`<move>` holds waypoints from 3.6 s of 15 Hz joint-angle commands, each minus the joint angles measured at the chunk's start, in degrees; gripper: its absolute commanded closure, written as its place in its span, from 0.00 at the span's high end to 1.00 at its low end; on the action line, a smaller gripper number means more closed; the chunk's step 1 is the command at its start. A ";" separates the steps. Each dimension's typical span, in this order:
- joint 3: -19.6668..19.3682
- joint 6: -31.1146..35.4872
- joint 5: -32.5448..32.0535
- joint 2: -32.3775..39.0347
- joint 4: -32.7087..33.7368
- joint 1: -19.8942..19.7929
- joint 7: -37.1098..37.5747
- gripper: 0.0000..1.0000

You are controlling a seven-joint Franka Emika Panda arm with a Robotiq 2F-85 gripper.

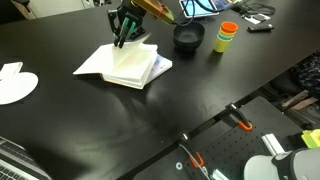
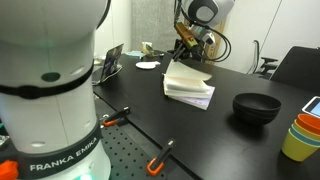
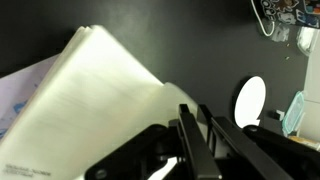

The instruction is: Open the book, then flip a few pages

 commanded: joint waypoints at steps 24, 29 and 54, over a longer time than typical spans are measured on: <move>-5.72 4.17 -10.52 8.03 -0.37 2.34 10.95 1.00; -5.15 3.61 -10.25 11.66 0.41 1.46 10.52 1.00; -2.19 -10.70 -0.43 15.79 5.56 -2.99 3.98 1.00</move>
